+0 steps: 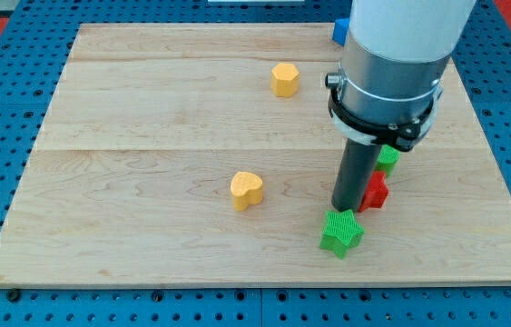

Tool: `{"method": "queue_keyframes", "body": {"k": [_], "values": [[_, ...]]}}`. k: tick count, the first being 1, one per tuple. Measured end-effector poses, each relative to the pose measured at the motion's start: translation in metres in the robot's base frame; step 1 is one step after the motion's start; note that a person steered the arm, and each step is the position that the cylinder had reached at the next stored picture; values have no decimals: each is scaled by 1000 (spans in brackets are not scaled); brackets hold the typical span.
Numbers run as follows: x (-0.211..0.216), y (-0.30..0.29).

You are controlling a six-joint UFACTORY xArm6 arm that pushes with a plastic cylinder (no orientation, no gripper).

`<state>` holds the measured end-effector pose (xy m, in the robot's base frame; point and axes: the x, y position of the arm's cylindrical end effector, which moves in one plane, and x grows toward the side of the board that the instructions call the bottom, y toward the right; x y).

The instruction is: Slide the green circle up and right a bit

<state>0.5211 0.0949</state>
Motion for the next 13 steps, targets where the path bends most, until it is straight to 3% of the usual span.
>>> {"method": "queue_keyframes", "body": {"k": [1,3,5,8,9,13], "values": [[-26,-15],[2,44],[-16,-5],[-31,33],[-59,27],[-58,31]]}}
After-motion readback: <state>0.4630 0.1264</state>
